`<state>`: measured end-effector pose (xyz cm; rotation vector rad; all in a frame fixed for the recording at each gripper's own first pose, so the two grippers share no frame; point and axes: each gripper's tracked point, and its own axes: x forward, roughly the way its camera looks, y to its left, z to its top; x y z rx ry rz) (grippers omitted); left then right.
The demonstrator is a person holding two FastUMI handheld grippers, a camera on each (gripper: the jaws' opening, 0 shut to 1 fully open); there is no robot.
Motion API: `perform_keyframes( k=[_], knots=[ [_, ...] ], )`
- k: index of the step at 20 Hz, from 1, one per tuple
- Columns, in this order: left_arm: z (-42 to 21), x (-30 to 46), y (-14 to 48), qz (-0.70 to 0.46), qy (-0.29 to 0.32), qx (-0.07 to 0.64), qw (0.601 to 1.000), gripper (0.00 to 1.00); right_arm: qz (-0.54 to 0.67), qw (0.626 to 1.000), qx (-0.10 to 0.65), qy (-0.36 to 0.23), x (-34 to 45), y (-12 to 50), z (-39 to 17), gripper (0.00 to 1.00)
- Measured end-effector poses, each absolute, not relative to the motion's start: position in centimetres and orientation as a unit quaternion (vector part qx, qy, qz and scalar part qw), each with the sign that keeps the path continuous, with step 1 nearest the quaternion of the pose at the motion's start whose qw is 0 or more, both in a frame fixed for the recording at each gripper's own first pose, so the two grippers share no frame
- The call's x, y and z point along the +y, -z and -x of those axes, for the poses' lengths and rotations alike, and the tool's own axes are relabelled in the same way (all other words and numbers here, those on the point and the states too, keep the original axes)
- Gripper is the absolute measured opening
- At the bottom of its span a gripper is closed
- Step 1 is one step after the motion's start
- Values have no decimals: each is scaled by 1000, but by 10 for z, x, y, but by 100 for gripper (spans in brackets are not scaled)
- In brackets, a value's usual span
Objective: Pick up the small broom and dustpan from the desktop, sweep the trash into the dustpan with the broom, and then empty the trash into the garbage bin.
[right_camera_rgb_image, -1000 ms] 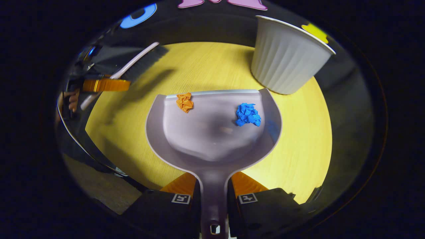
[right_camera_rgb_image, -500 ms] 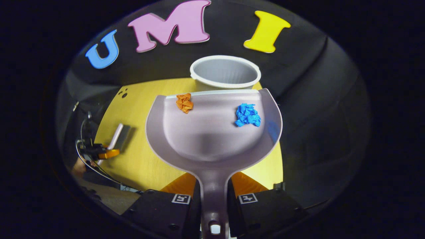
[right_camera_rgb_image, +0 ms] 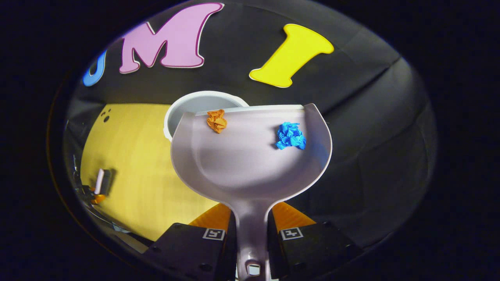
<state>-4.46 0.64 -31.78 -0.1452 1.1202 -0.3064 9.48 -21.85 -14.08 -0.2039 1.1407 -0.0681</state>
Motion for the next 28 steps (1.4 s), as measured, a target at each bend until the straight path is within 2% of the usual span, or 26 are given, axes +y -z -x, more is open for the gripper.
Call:
perform_keyframes(
  k=[1,2,3,4,8,9,11,12,16,22,23,24,27,28],
  knots=[
    [46,8,318,72,142,529,833,24,116,827,549,26,-223,142,-97,41],
    [48,9,319,76,139,530,833,25,136,816,562,19,-227,144,-104,37],
    [50,11,320,81,136,530,833,25,155,802,576,15,-231,146,-113,41],
    [52,12,322,85,135,531,833,24,177,789,589,12,-233,147,-122,37],
    [59,16,328,91,122,534,831,24,248,722,646,-15,-243,151,-134,37],
    [61,17,329,96,120,534,832,24,251,717,650,-19,-243,151,-138,41],
    [62,15,329,102,117,534,831,25,243,717,653,-24,-238,151,-140,32],
    [62,15,330,102,116,535,831,24,245,715,654,-28,-237,151,-141,36],
    [62,18,331,95,115,535,831,24,260,720,643,-38,-232,152,-149,36],
    [61,18,330,92,114,538,830,24,306,705,637,-52,-226,151,-156,36],
    [62,17,331,94,113,539,829,24,305,707,636,-56,-225,151,-157,41],
    [62,17,331,95,113,540,828,24,301,707,638,-57,-226,151,-156,36],
    [63,17,333,95,112,543,827,24,284,716,635,-62,-222,154,-160,36],
    [64,17,333,95,110,544,826,24,294,704,642,-73,-223,152,-157,36]
  ],
)
